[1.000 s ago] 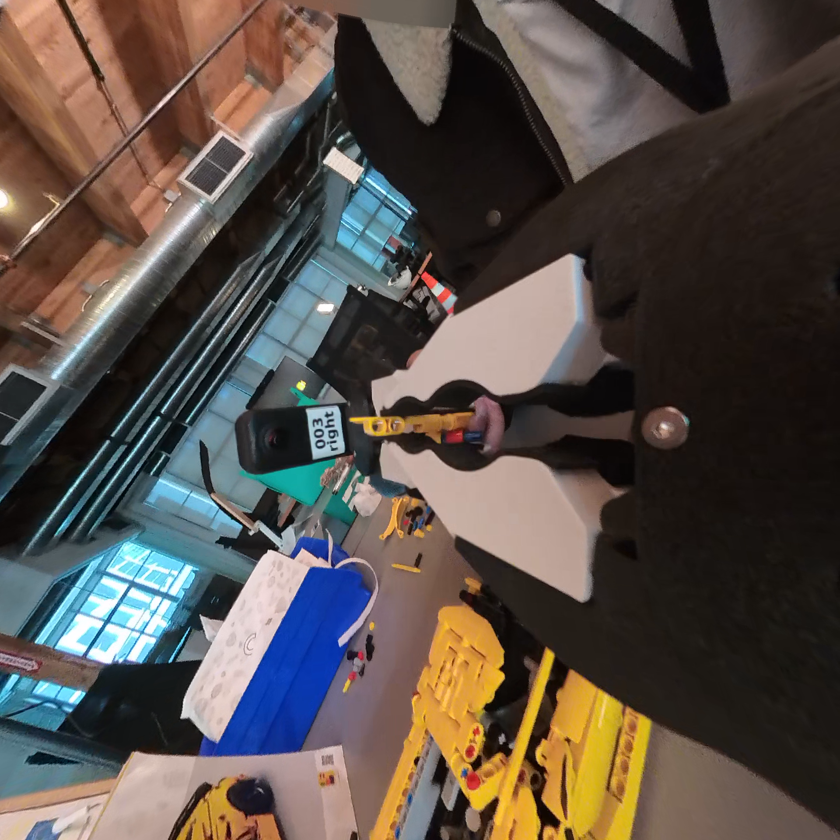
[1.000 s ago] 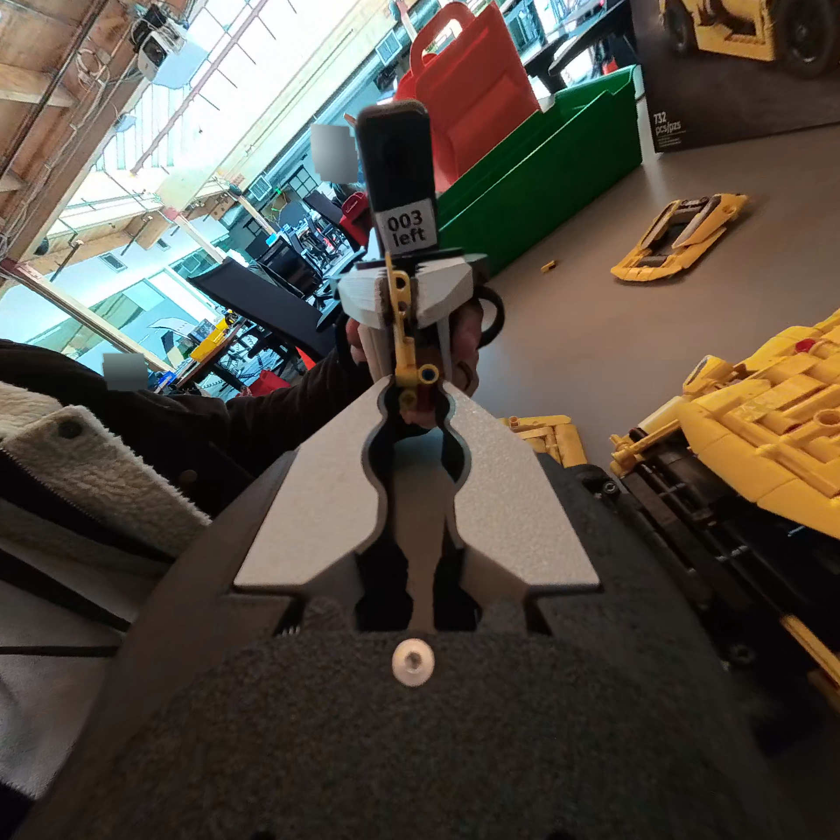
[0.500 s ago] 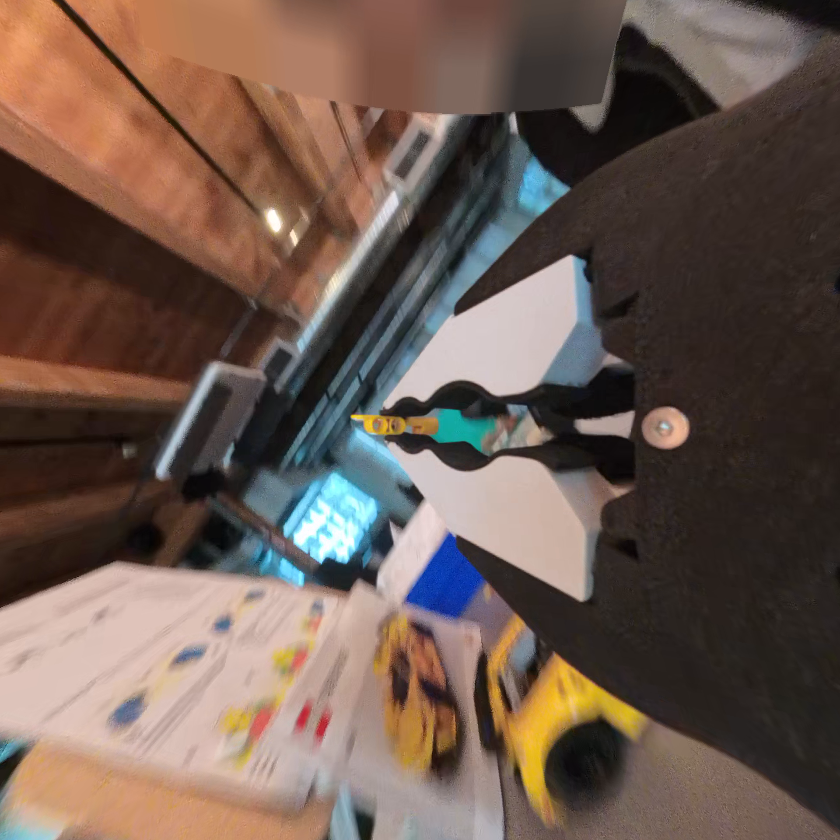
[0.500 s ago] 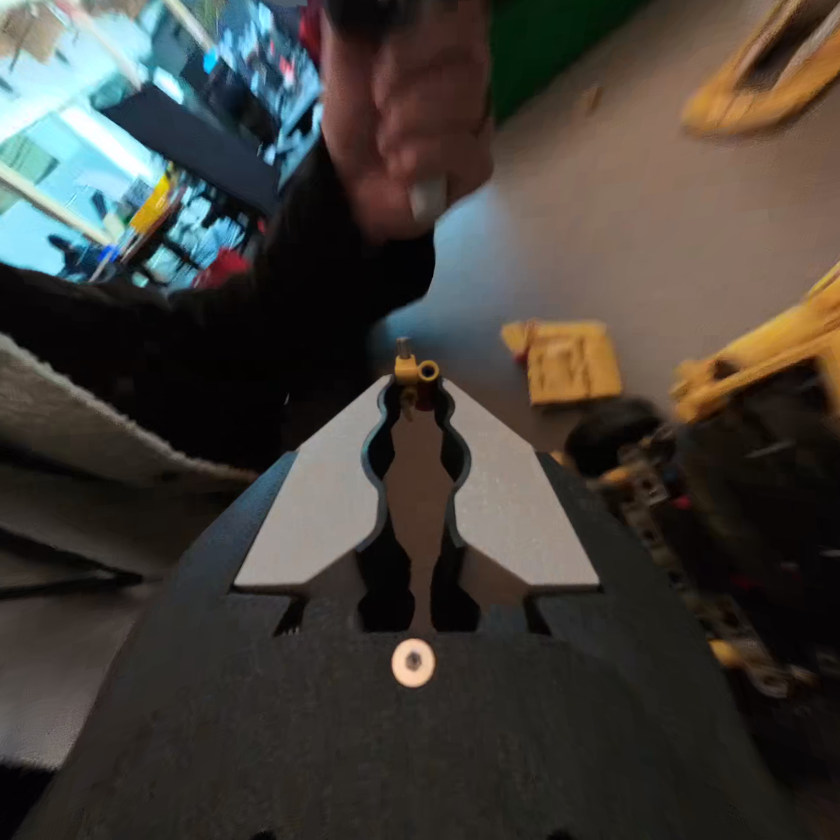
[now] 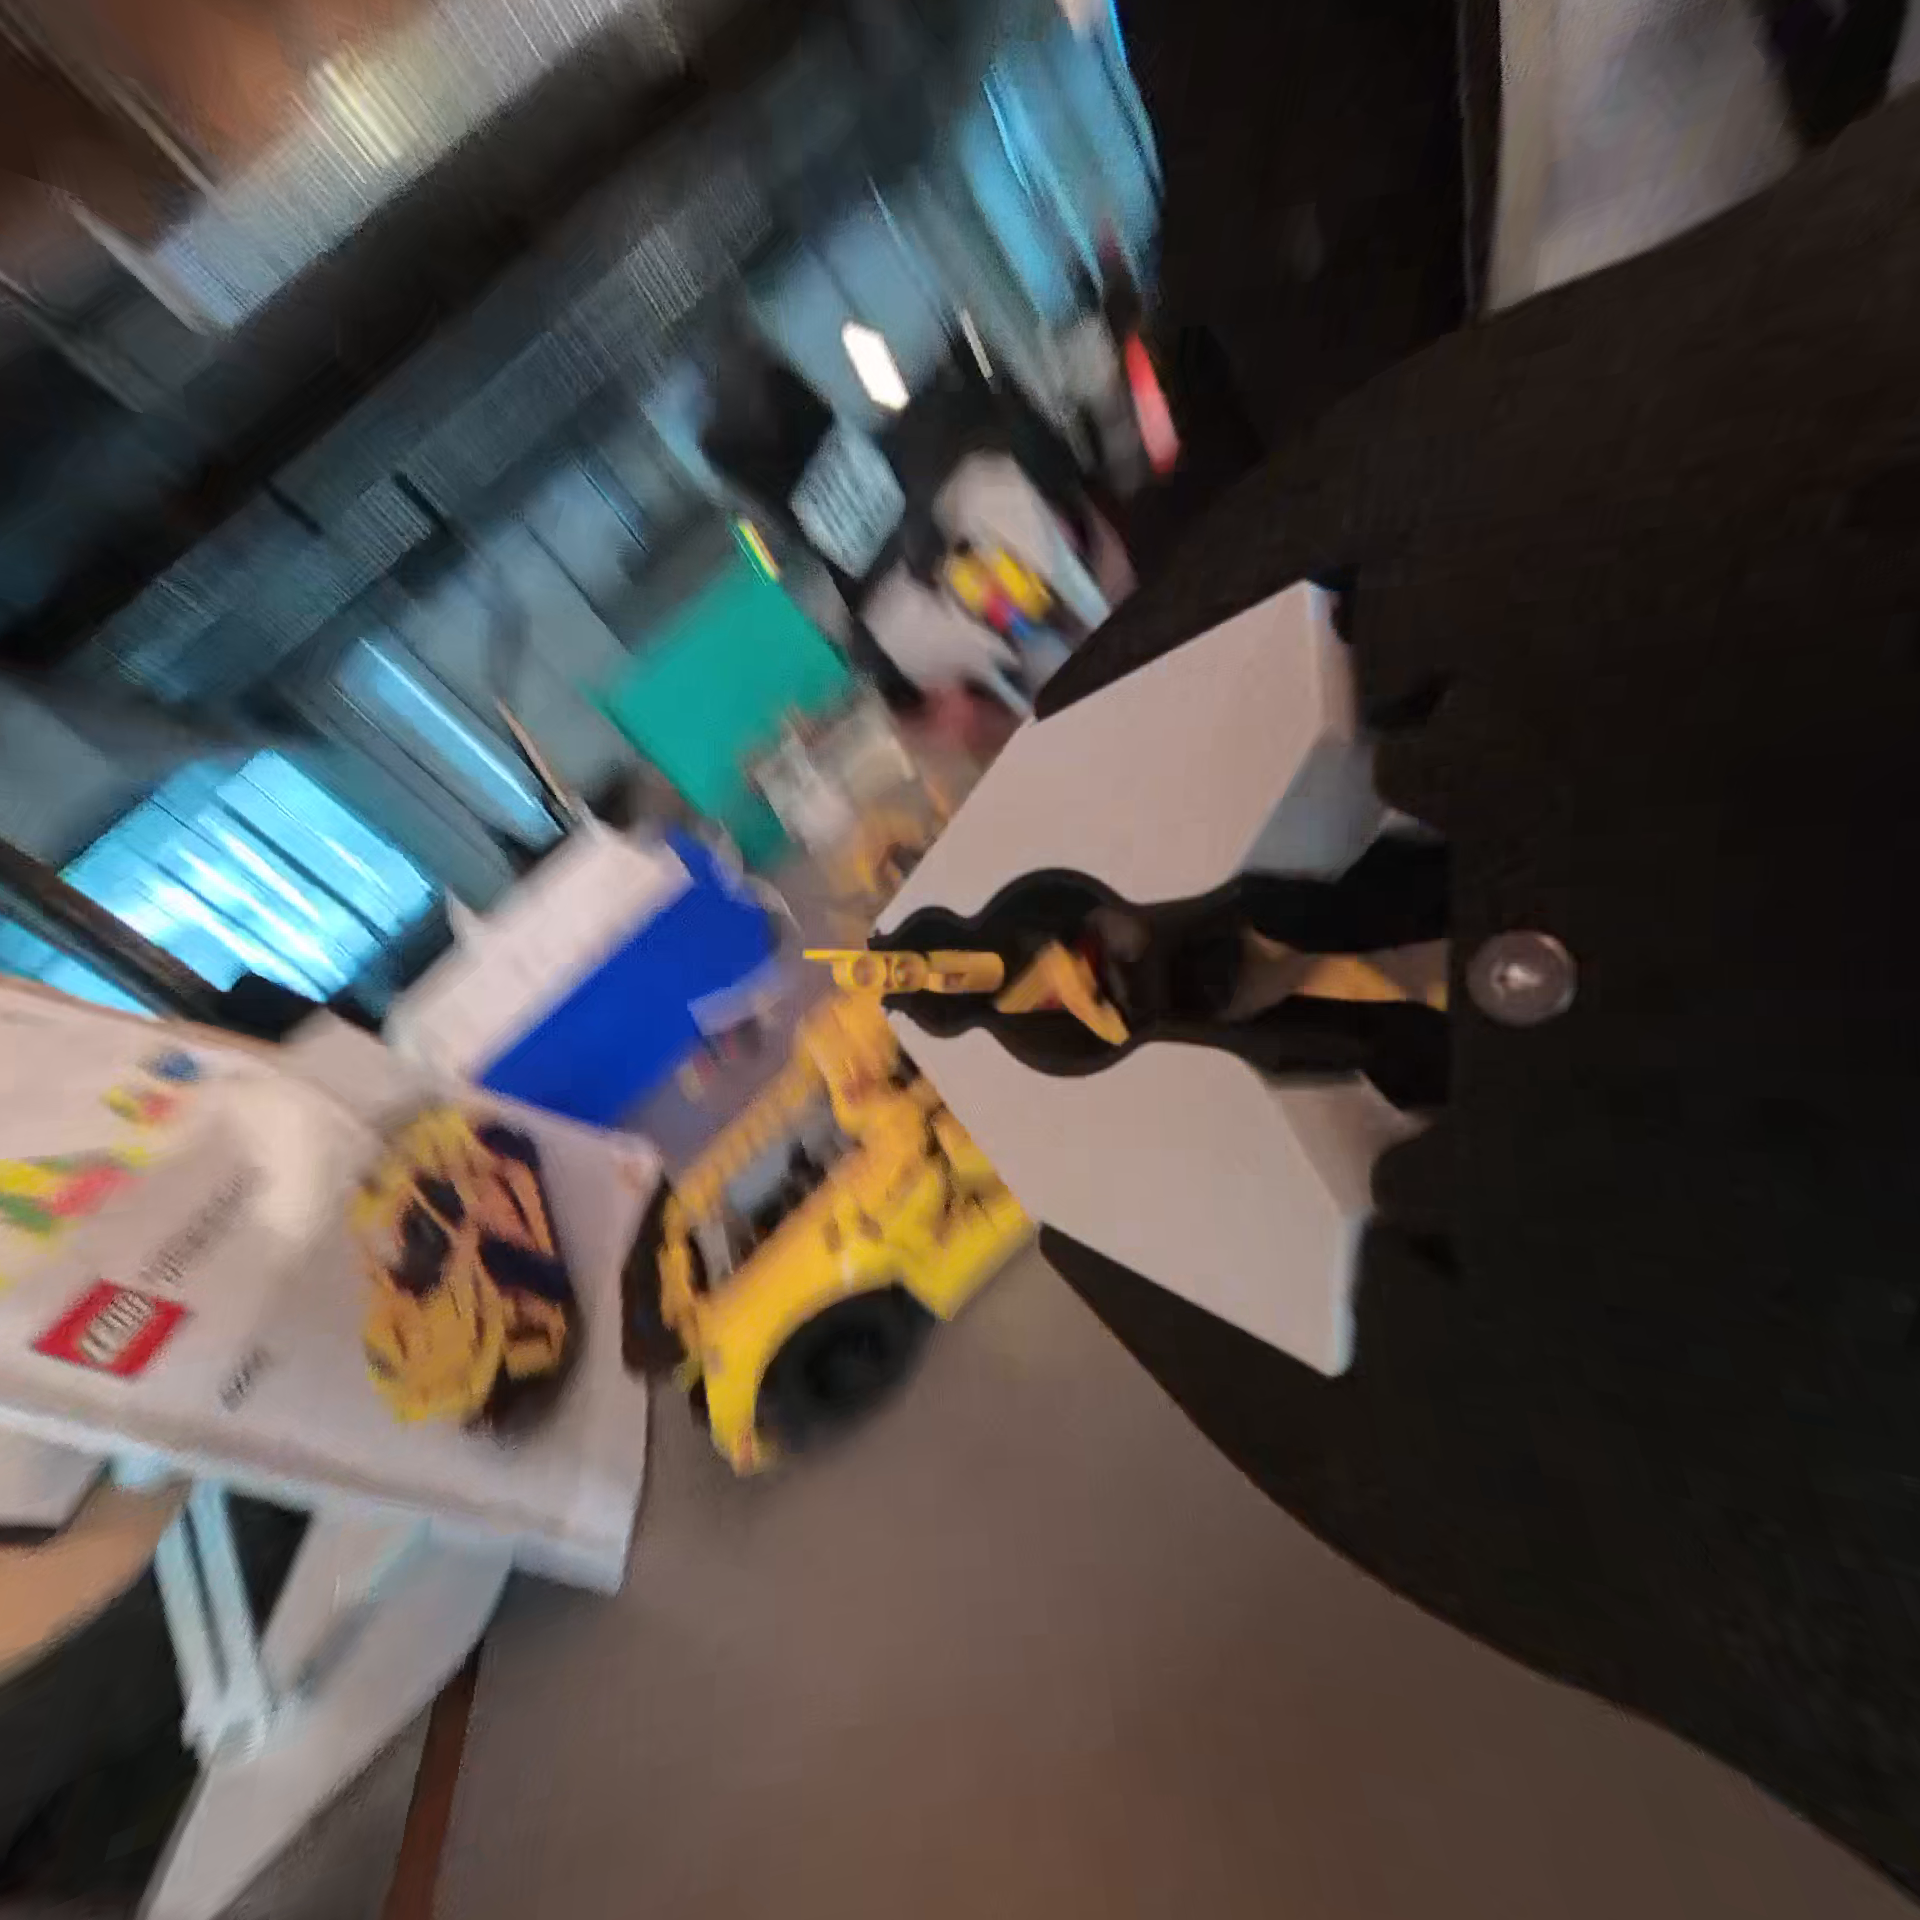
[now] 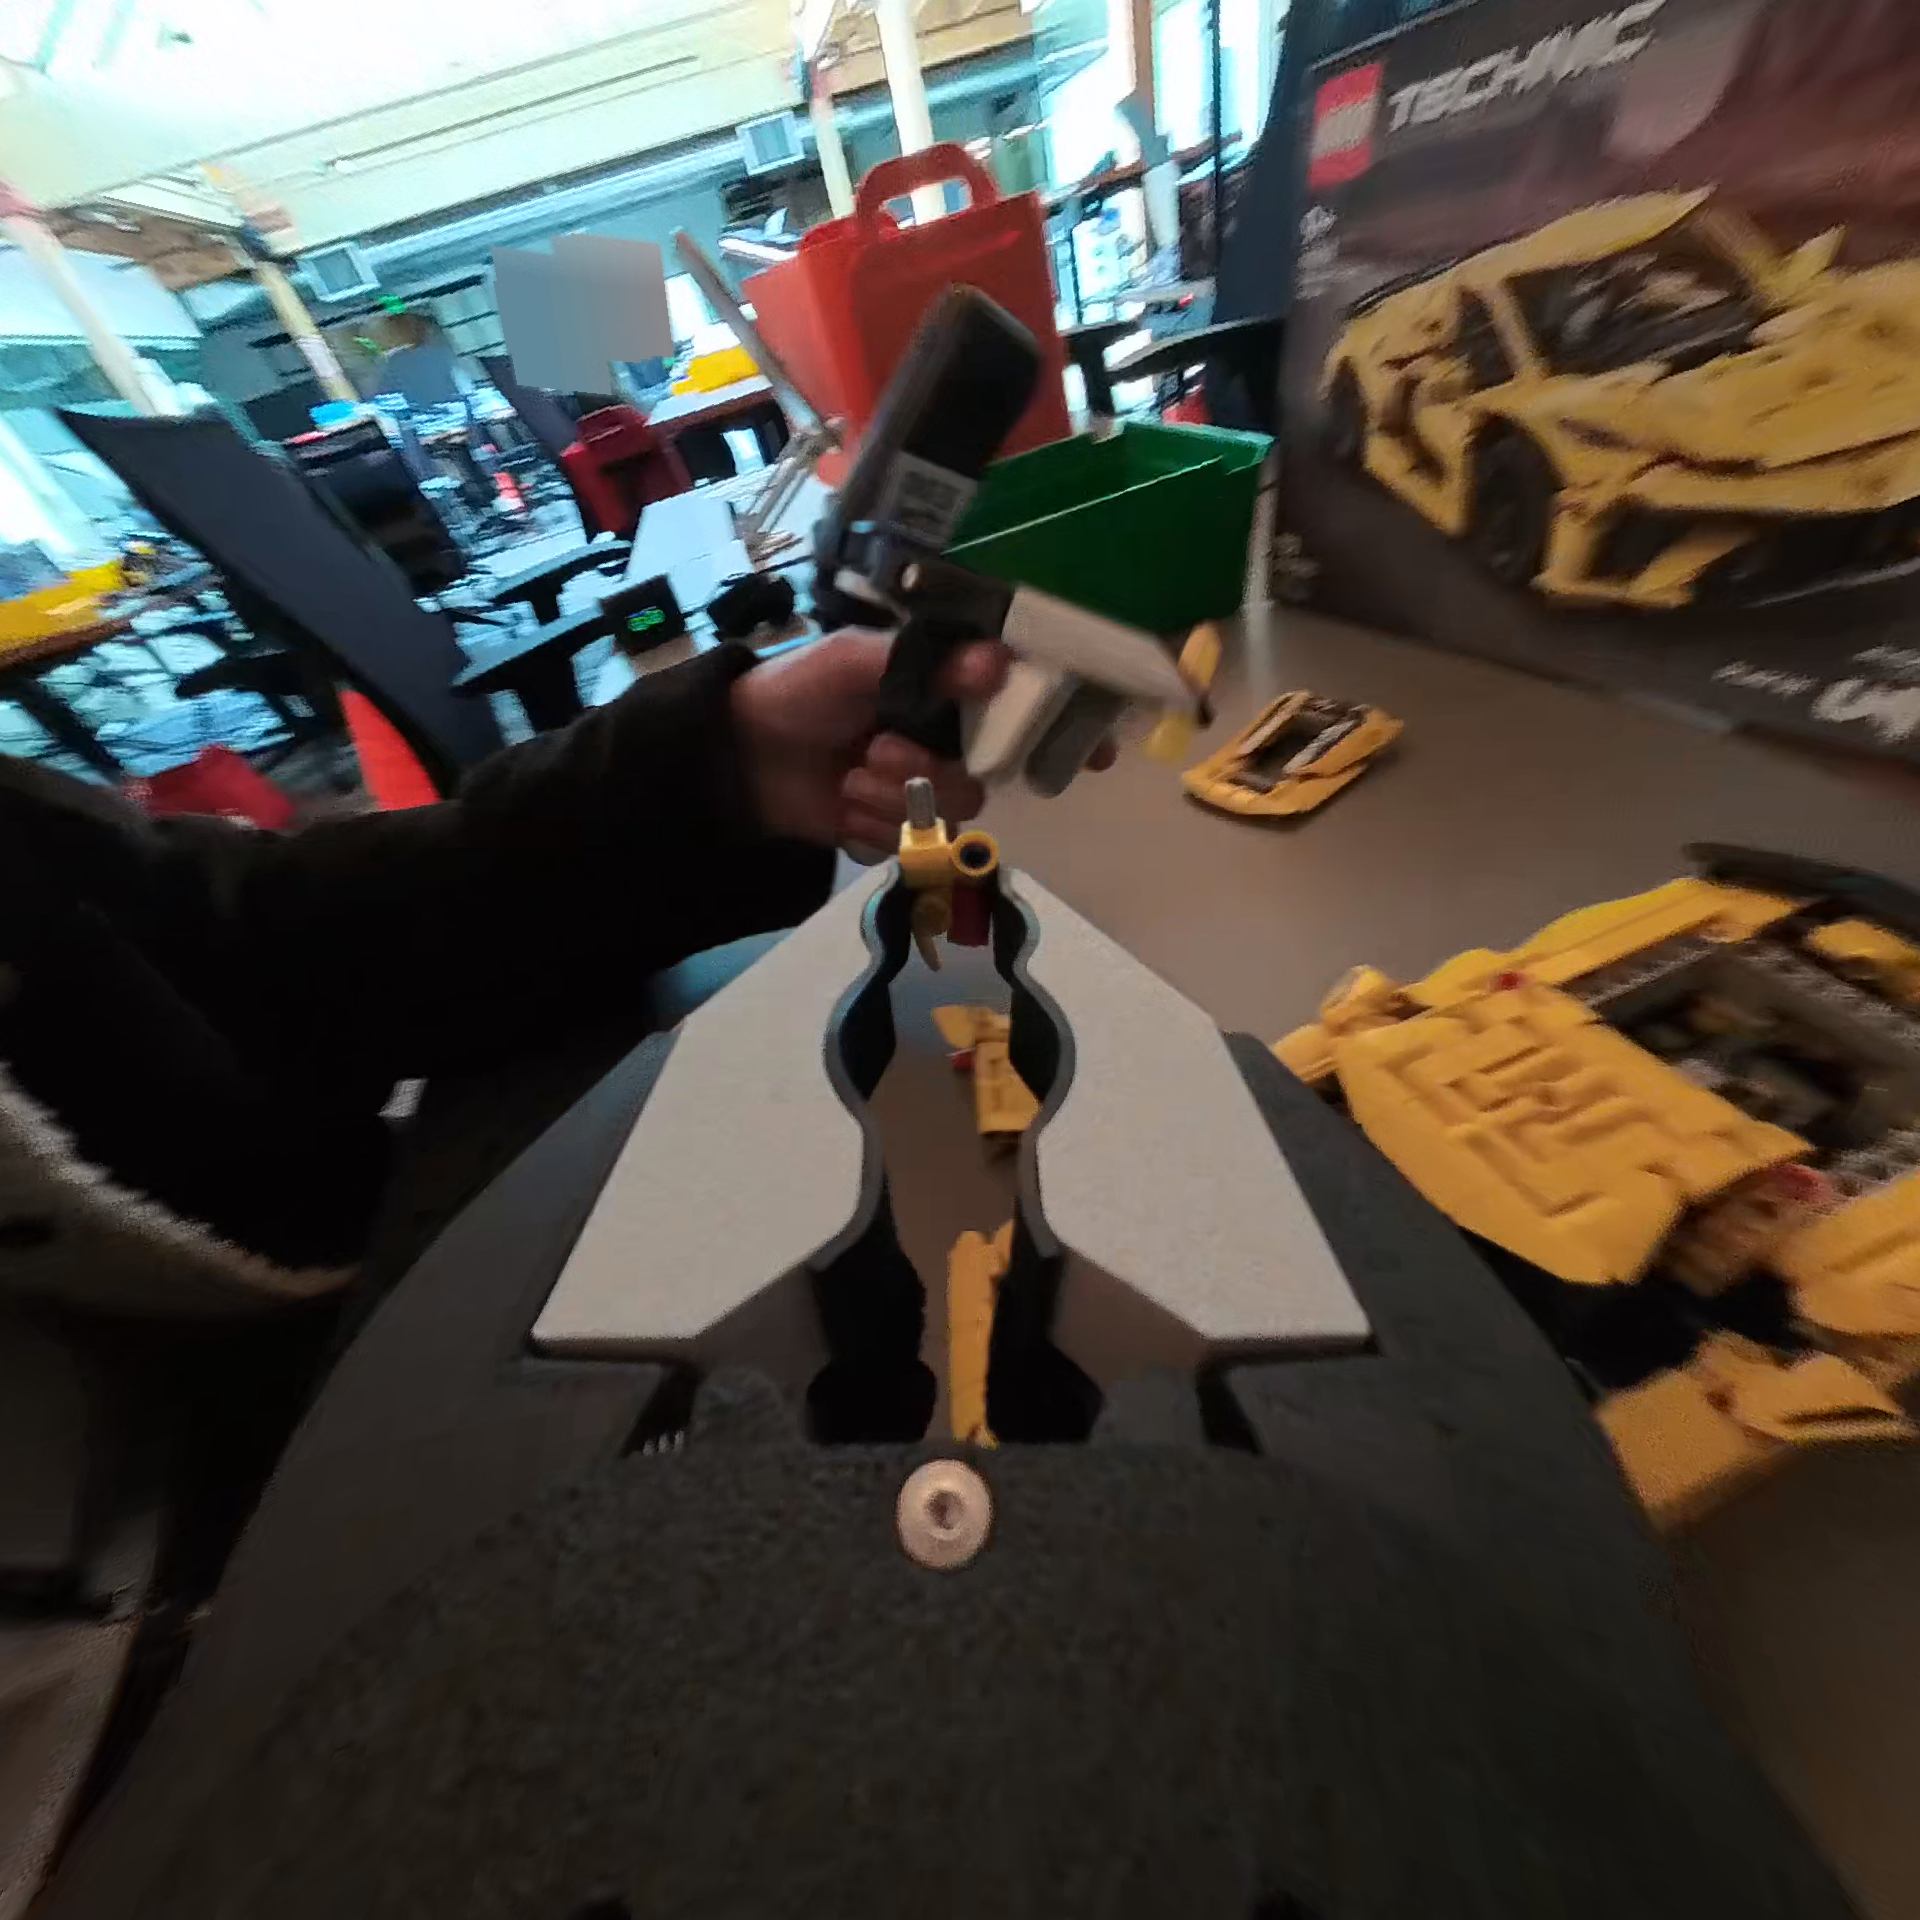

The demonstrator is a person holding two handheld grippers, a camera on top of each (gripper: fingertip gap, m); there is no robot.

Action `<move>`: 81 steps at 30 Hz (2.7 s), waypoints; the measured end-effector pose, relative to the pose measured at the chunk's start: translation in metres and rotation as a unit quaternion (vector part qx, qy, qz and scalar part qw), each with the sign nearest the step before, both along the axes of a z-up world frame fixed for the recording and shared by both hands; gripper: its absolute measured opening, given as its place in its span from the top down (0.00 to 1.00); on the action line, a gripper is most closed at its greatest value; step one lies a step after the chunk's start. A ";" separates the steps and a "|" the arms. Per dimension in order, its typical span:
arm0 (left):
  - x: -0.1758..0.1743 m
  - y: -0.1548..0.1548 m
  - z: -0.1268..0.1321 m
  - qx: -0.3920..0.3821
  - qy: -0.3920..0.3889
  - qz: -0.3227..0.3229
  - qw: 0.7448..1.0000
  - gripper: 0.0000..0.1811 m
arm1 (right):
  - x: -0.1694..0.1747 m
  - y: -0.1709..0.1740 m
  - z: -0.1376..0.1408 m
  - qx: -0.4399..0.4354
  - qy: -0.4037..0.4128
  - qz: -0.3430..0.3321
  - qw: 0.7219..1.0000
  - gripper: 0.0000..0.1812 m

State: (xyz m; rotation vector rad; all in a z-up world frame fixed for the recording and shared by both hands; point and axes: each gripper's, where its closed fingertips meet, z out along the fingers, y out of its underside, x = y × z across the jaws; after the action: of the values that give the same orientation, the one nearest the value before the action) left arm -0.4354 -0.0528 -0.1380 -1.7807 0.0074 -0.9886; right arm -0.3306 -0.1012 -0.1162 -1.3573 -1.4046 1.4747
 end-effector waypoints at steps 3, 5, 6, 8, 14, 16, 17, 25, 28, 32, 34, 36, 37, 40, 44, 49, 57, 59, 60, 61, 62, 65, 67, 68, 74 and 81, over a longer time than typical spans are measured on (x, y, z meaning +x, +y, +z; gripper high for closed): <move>-0.034 0.009 -0.039 0.002 0.365 0.095 0.926 0.97 | 0.001 0.006 -0.001 0.009 0.003 -0.016 1.000 0.92; -0.039 0.006 -0.060 0.006 0.555 0.075 0.828 0.97 | 0.001 0.001 0.000 0.001 0.003 -0.004 1.000 0.92; -0.040 0.003 -0.077 -0.019 0.607 0.054 0.793 0.97 | 0.001 -0.001 0.000 0.001 0.004 -0.001 1.000 0.92; -0.032 -0.002 -0.105 -0.061 0.631 0.008 0.773 0.97 | 0.000 -0.002 -0.002 0.007 -0.002 0.000 1.000 0.92; 0.001 -0.008 -0.107 -0.091 0.473 -0.044 0.875 0.89 | 0.000 0.001 -0.005 -0.015 -0.007 0.002 1.000 0.92; 0.007 -0.013 -0.104 -0.102 0.422 -0.065 0.898 0.83 | 0.000 0.004 -0.007 -0.024 -0.013 -0.002 1.000 0.92; 0.008 -0.015 -0.098 -0.098 0.397 -0.069 0.910 0.80 | 0.000 0.007 -0.008 -0.029 -0.015 -0.005 0.999 0.92; -0.017 0.000 0.002 0.052 0.173 0.062 0.982 0.84 | 0.001 0.035 -0.010 -0.015 -0.016 -0.082 0.996 0.92; 0.028 -0.010 0.021 0.088 0.065 -0.033 0.993 0.84 | -0.003 0.027 -0.015 0.026 -0.024 -0.074 0.997 0.92; 0.081 -0.033 0.042 0.143 -0.010 -0.147 0.979 0.84 | -0.005 -0.004 -0.018 -0.027 -0.043 0.011 0.999 0.92; 0.095 -0.042 0.045 0.144 -0.028 -0.190 0.971 0.84 | -0.004 -0.015 -0.014 -0.075 -0.041 0.052 0.995 0.92; 0.101 -0.049 0.044 0.146 -0.024 -0.211 0.966 0.83 | -0.003 -0.019 -0.008 -0.120 -0.031 0.077 0.989 0.92; 0.102 -0.050 0.043 0.148 -0.018 -0.212 0.966 0.83 | -0.001 -0.019 -0.003 -0.141 -0.020 0.085 0.986 0.92; 0.102 -0.053 0.042 0.154 -0.007 -0.216 0.964 0.84 | 0.003 -0.011 0.011 -0.177 0.021 0.086 0.980 0.92; 0.116 -0.057 0.036 0.155 0.008 -0.237 0.959 0.86 | 0.005 -0.003 0.018 -0.186 0.046 0.077 0.978 0.92; 0.128 -0.051 0.032 0.163 0.033 -0.215 0.962 0.89 | 0.003 -0.002 0.020 -0.112 0.066 0.046 0.990 0.92; 0.117 -0.051 0.046 0.133 -0.089 -0.233 0.959 0.87 | 0.001 0.018 0.018 0.259 0.118 -0.088 0.954 0.92; 0.118 -0.049 0.042 0.127 -0.075 -0.229 0.962 0.85 | -0.001 0.021 0.013 0.370 0.100 -0.124 0.915 0.92; 0.117 -0.047 0.040 0.126 -0.067 -0.221 0.965 0.84 | -0.001 0.022 0.012 0.415 0.095 -0.140 0.894 0.92; 0.117 -0.046 0.038 0.124 -0.062 -0.217 0.966 0.83 | -0.002 0.022 0.012 0.445 0.092 -0.149 0.878 0.92; 0.116 -0.045 0.037 0.122 -0.059 -0.214 0.968 0.83 | -0.002 0.022 0.012 0.464 0.089 -0.156 0.867 0.92; 0.116 -0.039 0.029 0.109 -0.039 -0.201 0.973 0.83 | -0.004 0.025 0.006 0.507 0.067 -0.166 0.843 0.92; 0.117 -0.035 0.022 0.104 -0.014 -0.191 0.976 0.82 | -0.005 0.023 0.005 0.536 0.065 -0.169 0.825 0.92; 0.118 -0.035 0.021 0.104 -0.010 -0.191 0.976 0.81 | -0.005 0.023 0.005 0.548 0.064 -0.174 0.816 0.92; 0.126 -0.041 0.025 0.105 -0.036 -0.221 0.969 0.86 | -0.005 0.016 0.006 0.563 0.083 -0.176 0.803 0.92; 0.114 -0.028 0.027 0.163 0.056 -0.145 0.974 0.87 | -0.004 0.017 0.004 0.425 0.095 -0.165 0.885 0.75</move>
State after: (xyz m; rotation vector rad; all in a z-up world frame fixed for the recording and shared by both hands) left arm -0.3216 -0.0811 -0.1107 -1.5526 0.4874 -1.0232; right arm -0.3346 -0.0842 -0.1121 -0.7946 -1.3531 0.5979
